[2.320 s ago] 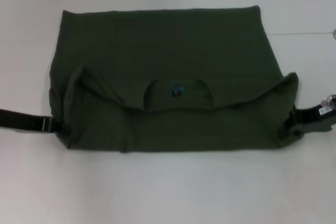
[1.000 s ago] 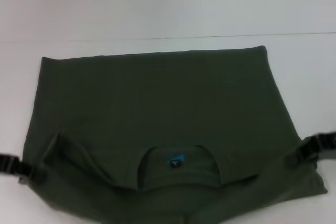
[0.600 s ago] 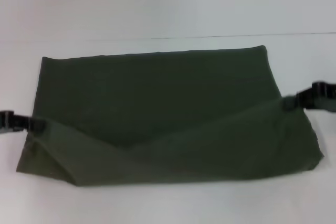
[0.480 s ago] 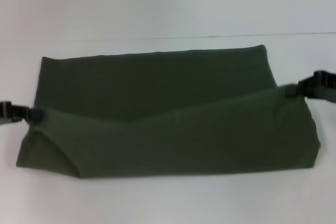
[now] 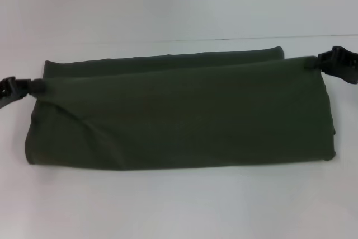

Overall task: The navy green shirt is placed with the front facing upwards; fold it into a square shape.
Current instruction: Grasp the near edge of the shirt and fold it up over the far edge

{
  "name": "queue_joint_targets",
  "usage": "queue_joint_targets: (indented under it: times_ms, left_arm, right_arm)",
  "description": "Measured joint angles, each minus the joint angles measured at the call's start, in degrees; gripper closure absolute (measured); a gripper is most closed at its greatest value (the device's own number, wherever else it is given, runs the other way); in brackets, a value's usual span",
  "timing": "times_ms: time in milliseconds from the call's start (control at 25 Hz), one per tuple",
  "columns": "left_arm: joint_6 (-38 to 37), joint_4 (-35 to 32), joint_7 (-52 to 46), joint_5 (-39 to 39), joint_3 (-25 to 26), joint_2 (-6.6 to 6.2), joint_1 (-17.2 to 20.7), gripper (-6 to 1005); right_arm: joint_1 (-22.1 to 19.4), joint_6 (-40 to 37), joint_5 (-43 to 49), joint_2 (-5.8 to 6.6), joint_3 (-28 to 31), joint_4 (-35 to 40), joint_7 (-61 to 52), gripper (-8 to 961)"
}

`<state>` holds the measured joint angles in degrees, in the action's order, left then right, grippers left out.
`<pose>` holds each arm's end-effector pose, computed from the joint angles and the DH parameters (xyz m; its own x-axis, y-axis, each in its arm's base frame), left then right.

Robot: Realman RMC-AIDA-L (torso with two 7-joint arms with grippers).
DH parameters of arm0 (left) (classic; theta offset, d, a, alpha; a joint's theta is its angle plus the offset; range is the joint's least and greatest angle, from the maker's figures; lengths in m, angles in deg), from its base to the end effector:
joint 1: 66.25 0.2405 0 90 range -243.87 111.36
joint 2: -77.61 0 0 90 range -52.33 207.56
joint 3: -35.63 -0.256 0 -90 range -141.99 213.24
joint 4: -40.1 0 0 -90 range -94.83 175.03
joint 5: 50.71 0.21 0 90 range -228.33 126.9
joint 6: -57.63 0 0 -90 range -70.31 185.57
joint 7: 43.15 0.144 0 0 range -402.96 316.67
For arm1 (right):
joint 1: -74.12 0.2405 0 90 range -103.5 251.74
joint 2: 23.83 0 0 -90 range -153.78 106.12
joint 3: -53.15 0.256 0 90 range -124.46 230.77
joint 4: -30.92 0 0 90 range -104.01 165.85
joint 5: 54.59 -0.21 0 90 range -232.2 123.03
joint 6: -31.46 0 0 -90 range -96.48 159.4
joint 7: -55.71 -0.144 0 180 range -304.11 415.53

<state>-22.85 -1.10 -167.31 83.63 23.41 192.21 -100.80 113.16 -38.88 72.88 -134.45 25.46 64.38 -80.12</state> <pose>-0.3258 0.3653 0.0844 0.1481 0.7262 0.6713 0.9842 -0.1748 -0.0280 0.2985 0.4088 0.0726 0.0783 -0.7736 -0.6289 -0.9949 -0.1007 0.0001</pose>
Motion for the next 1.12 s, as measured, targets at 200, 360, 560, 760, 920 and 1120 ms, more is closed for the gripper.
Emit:
queue_joint_targets:
  times_ms: [200, 360, 560, 760, 920, 1120]
  left_arm:
    - [5.13, 1.42, 2.24, -5.03, 0.0, 1.64, -0.48, 896]
    - [10.25, 1.75, 4.49, -9.12, 0.05, 3.89, -1.01, 896]
    - [13.58, 3.81, 6.83, -12.64, 0.08, 4.85, -1.56, 896]
    - [17.35, 7.07, 10.17, -15.97, 0.09, 5.58, -2.86, 895]
    - [21.75, 7.64, 12.82, -17.52, 0.06, 7.3, -4.06, 895]
    - [26.76, 9.3, 16.12, -20.34, 0.09, 8.48, -4.71, 894]
  right_arm:
    - [0.12, 4.02, -3.87, -1.79, -0.26, -0.09, 1.85, 896]
    - [0.39, 6.28, -7.13, -2.93, -0.37, -0.22, 3.19, 895]
    - [0.68, 9.22, -10.98, -4.47, -0.45, -0.45, 5.18, 894]
    - [1.72, 13.68, -12.71, -5.77, -0.56, -2.09, 8.12, 893]
    - [2.37, 17.69, -13.51, -6.7, -0.56, -3.57, 10.19, 892]
    - [2.44, 22.38, -16.68, -7.4, -0.54, -5.07, 13.13, 891]
